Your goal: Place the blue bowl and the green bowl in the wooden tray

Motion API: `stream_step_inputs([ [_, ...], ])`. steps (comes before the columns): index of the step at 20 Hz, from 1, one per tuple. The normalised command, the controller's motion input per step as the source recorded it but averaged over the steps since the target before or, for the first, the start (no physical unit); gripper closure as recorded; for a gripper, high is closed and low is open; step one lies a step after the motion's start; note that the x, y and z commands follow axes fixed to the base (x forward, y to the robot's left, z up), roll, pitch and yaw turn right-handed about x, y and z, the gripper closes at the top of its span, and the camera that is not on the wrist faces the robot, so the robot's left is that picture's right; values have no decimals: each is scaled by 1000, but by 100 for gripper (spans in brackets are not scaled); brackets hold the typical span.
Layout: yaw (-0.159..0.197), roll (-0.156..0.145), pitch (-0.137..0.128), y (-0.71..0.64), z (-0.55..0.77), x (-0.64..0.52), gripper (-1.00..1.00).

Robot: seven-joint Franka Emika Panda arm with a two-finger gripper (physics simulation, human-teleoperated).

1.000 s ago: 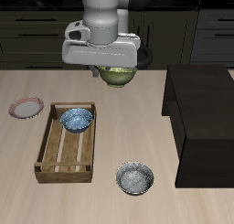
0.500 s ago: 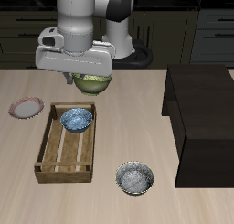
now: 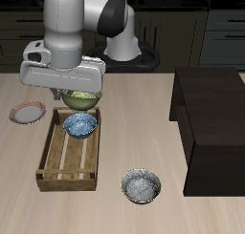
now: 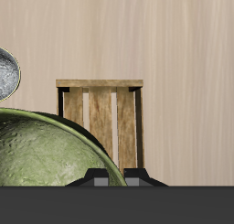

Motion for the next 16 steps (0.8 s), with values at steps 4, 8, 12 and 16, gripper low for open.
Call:
stream_step_inputs([
  [4, 12, 1, 42, 19, -361, 91, 100],
  [8, 2, -3, 57, -50, -487, 132, 100],
  [12, 13, -18, 19, -53, -363, 37, 100],
  [16, -5, -24, 17, -96, -339, 15, 100],
])
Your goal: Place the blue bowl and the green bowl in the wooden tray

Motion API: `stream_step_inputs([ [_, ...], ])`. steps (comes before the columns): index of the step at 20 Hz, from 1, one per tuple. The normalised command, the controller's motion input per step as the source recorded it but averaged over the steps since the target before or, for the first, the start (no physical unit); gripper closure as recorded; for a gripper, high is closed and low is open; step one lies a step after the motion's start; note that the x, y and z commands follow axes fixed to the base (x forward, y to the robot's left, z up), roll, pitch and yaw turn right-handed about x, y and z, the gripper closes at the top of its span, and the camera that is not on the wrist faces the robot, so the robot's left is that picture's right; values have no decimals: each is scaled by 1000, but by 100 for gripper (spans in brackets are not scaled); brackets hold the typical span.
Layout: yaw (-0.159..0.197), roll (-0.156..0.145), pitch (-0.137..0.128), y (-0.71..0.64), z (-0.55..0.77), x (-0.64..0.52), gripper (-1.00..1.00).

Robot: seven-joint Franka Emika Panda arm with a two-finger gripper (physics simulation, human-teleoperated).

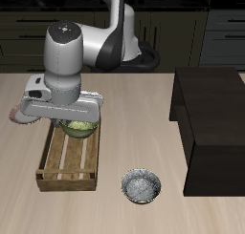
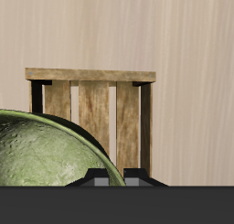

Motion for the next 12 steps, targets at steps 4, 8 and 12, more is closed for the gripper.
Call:
stream_step_inputs([
  [4, 9, -48, 38, -129, -388, 23, 100],
  [8, 60, -27, 18, -2, -411, 45, 100],
  [12, 62, -72, 28, -38, -461, 39, 100],
])
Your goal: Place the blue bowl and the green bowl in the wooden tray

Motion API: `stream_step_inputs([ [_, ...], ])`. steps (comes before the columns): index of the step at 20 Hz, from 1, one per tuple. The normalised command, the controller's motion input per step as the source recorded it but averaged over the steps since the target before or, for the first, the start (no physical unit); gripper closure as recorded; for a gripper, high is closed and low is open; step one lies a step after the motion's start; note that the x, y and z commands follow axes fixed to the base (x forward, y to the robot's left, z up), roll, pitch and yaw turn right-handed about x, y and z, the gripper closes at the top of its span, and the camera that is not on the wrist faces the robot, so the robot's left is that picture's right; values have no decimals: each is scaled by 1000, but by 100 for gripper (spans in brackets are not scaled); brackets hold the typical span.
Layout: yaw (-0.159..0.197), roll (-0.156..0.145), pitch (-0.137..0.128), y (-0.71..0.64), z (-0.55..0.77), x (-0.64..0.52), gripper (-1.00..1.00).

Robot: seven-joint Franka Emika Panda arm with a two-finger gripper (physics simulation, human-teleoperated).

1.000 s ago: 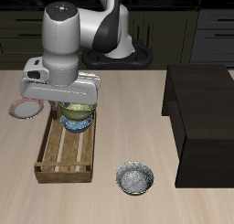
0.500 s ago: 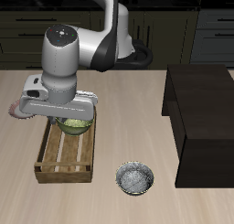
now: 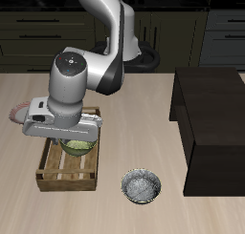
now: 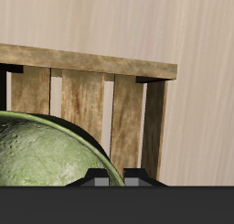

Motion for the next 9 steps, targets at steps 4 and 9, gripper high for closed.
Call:
stream_step_inputs([
  [4, -12, 8, 64, 83, -271, -26, -100],
  [9, 10, 21, 21, 82, -147, -89, -100],
])
